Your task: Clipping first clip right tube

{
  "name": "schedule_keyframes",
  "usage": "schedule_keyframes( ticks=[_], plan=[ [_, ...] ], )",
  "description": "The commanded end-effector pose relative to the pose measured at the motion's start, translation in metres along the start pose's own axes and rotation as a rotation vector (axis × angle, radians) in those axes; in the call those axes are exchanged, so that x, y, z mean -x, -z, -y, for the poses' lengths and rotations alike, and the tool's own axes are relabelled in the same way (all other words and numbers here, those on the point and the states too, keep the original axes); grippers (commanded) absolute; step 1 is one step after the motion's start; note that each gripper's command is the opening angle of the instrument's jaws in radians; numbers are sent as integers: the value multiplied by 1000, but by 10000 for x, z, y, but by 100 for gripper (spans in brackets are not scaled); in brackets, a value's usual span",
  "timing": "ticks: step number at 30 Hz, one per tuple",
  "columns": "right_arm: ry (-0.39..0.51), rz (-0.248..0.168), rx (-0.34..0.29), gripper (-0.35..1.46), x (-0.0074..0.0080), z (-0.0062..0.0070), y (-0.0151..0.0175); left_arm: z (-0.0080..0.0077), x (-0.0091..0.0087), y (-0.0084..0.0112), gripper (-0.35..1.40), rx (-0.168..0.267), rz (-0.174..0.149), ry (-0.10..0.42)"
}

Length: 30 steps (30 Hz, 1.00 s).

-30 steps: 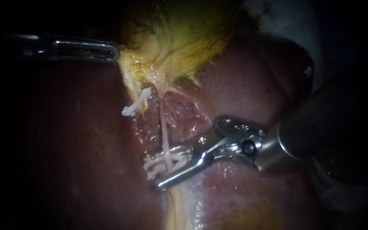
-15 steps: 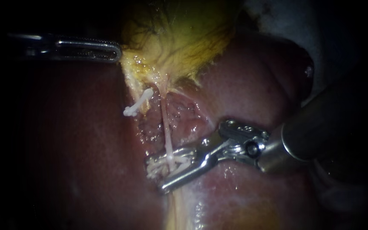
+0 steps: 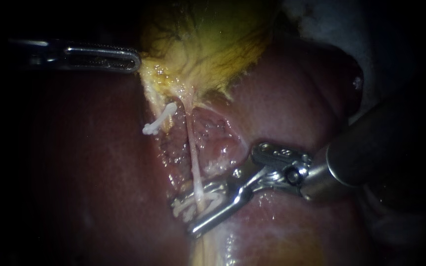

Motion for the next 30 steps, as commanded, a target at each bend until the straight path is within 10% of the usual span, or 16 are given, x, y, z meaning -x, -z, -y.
schedule_keyframes(
  ticks=[1, 11, 30],
  plan=[
    [-1, -3, 3, 16, -1, 0, 0, 0, 0, 0, -35, 0, 0, 0],
    [-3, -51, 52, -35, -3, -9, 7, 0, 0, 0, -35, 0, 0, 0],
    [0, -51, 57, -35, 1, -18, 13, -1, 0, 0, -35, 0, 0, 0]
  ],
)
